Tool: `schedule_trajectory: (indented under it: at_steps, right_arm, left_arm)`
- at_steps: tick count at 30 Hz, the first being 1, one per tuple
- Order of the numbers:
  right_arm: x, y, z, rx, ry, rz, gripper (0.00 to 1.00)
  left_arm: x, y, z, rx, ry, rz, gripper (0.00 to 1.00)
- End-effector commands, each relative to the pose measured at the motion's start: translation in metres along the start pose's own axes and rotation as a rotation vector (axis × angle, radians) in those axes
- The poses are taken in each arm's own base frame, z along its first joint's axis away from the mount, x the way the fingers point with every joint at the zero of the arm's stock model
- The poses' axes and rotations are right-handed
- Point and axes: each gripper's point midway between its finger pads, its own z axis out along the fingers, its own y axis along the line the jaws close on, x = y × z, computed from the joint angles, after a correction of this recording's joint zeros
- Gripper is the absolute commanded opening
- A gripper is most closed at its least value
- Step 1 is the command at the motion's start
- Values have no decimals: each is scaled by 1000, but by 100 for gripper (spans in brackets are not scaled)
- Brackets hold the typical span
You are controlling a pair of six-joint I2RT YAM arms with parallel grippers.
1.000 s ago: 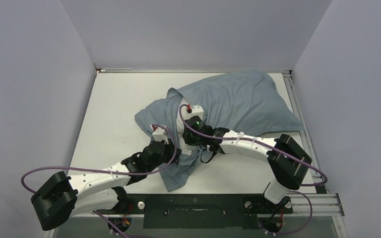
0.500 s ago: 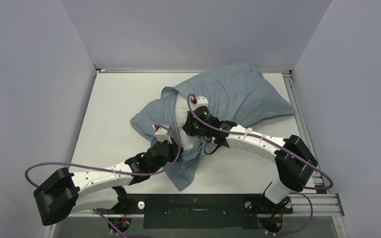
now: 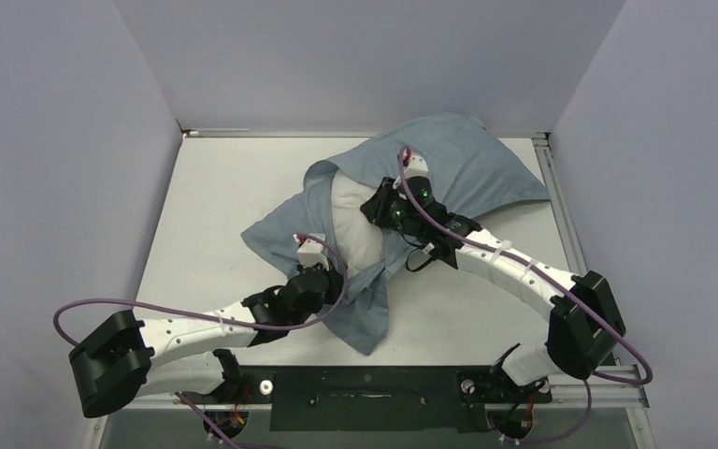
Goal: Remove the pillowcase from the pillow
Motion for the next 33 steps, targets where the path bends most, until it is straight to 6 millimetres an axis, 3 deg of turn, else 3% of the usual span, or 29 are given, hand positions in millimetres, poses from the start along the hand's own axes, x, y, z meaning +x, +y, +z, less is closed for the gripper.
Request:
schedule_trajectory:
  at_steps: [1, 10, 14, 16, 19, 24, 28, 33]
  right_arm:
    - [-168, 45, -63, -191, -544, 148, 5]
    - [-199, 12, -90, -176, -624, 204, 5]
    - [-188, 23, -90, -237, -519, 100, 5]
    - [-169, 35, -87, -265, -434, 14, 11]
    - [-126, 49, -86, -237, -316, -110, 32]
    - [-51, 42, -92, -131, -105, -232, 56]
    - [-1, 31, -99, -57, 24, -267, 67]
    - [68, 41, -108, -21, 184, -313, 77]
  left_arm:
    - [51, 37, -14, -112, 197, 170, 0]
    - [48, 53, -19, -185, 188, 195, 0]
    - [43, 50, -23, -163, 166, 168, 0]
    - [40, 41, -23, -122, 154, 144, 0]
    - [36, 26, -22, -49, 138, 105, 0]
    - [29, 5, -18, 37, 106, 48, 0]
    - [25, -3, -16, 61, 93, 30, 0]
    - [21, -12, -13, 89, 74, 4, 0]
